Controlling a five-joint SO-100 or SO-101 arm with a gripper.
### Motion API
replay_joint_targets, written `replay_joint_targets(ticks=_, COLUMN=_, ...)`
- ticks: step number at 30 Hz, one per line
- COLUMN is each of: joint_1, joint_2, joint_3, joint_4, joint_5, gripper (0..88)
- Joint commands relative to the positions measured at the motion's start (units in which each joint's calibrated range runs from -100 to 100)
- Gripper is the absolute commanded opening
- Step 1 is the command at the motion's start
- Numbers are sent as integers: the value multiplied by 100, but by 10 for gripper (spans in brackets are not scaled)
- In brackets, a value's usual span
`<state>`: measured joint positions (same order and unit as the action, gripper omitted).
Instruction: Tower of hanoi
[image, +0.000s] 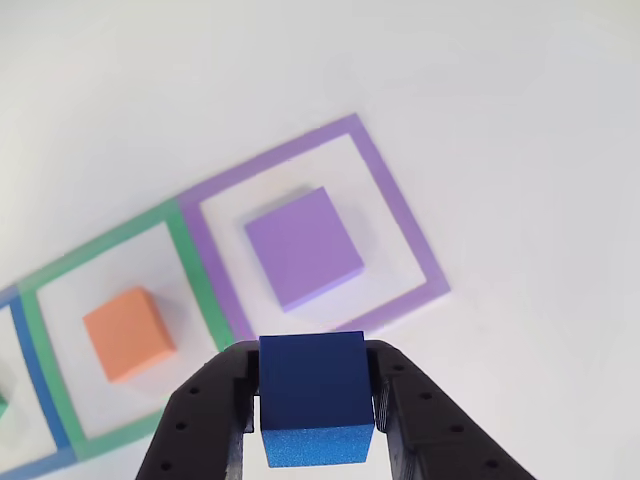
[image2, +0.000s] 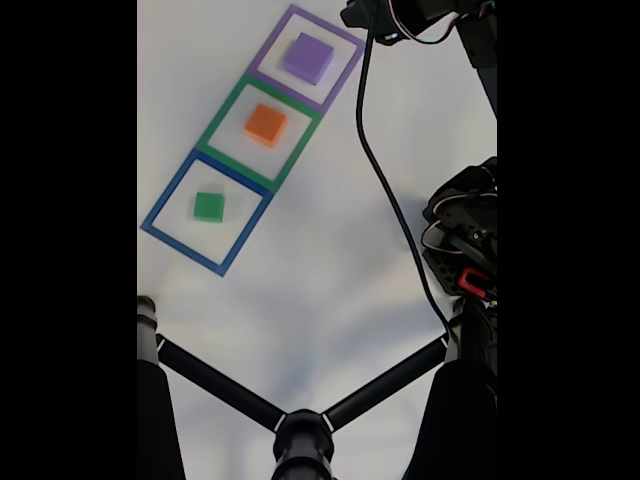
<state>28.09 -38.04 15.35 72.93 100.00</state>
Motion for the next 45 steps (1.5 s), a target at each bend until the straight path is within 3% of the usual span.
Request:
replay_joint_targets(ticks=1, joint_1=131, joint_2=-507, joint_3=1804, joint_4=-2061, joint_5=0, gripper=26)
replay_joint_targets(ticks=13, joint_1=39, joint_2=166, joint_3=4902, joint_4=-6893, joint_5=0, gripper=26)
replay_joint_targets(ticks=23, joint_1=-159, joint_2=2393, joint_3=5130, joint_4=-9976, joint_5=0, gripper=27)
replay_joint_targets(ticks=30, joint_1=-151, joint_2=3283, joint_3=5012, joint_4=-10778, joint_5=0, gripper=28)
replay_joint_targets(ticks=45, joint_1=-60, joint_2=4244, joint_3=4457, joint_4=-11158, joint_5=0, gripper=29)
